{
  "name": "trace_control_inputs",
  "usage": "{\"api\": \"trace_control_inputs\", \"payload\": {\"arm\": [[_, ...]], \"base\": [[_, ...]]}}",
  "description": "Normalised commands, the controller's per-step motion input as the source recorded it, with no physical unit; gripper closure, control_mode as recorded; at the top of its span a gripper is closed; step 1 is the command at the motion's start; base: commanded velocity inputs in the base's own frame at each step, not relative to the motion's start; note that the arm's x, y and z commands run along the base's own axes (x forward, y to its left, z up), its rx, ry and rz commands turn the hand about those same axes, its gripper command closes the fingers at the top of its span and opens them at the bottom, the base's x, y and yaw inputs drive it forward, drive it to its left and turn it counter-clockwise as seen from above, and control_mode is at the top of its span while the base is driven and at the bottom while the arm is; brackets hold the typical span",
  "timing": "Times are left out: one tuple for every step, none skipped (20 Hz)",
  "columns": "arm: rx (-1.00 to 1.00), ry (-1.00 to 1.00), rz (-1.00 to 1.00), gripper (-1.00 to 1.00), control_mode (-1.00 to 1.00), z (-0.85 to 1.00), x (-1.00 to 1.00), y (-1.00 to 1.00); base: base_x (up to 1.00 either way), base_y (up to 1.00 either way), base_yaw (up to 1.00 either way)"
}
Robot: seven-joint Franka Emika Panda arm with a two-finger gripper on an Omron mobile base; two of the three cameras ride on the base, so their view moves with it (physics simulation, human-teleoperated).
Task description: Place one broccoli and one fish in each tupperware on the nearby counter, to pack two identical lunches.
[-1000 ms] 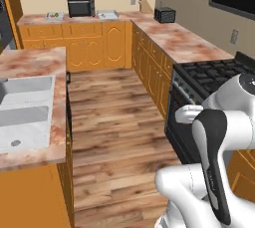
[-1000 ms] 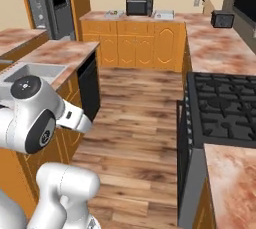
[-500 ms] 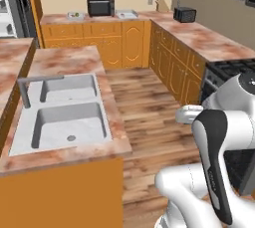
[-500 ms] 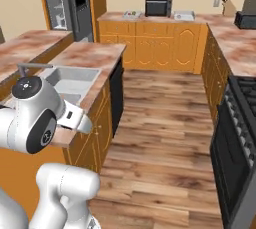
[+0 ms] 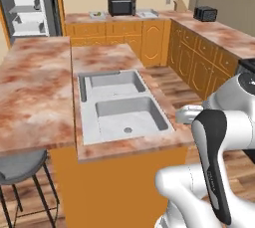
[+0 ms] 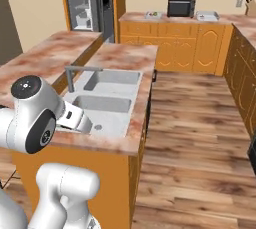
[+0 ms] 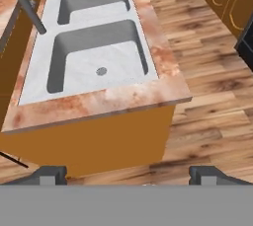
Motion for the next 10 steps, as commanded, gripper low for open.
{"api": "trace_control_inputs", "payload": {"arm": [[0.00, 0.00, 0.00, -1.00, 1.00, 0.00, 0.00, 0.00], [0.00, 0.00, 0.00, -1.00, 1.00, 0.00, 0.00, 0.00], [0.00, 0.00, 0.00, -1.00, 1.00, 0.00, 0.00, 0.00], [0.00, 0.00, 0.00, -1.00, 1.00, 0.00, 0.00, 0.00], [0.00, 0.00, 0.00, -1.00, 1.00, 0.00, 0.00, 0.00], [0.00, 0.00, 0.00, -1.00, 1.00, 0.00, 0.00, 0.00], [0.00, 0.00, 0.00, -1.00, 1.00, 0.00, 0.00, 0.00], [0.00, 0.00, 0.00, -1.00, 1.00, 0.00, 0.00, 0.00], [0.00, 0.00, 0.00, -1.00, 1.00, 0.00, 0.00, 0.00], [0.00, 0.00, 0.00, -1.00, 1.00, 0.00, 0.00, 0.00]], "base": [[0.00, 1.00, 0.00], [0.00, 1.00, 0.00], [0.00, 1.00, 0.00], [0.00, 1.00, 0.00], [0.00, 1.00, 0.00], [0.00, 1.00, 0.00], [0.00, 1.00, 0.00], [-0.03, 1.00, 0.00], [-0.06, 1.00, 0.00], [-0.06, 1.00, 0.00]]}}
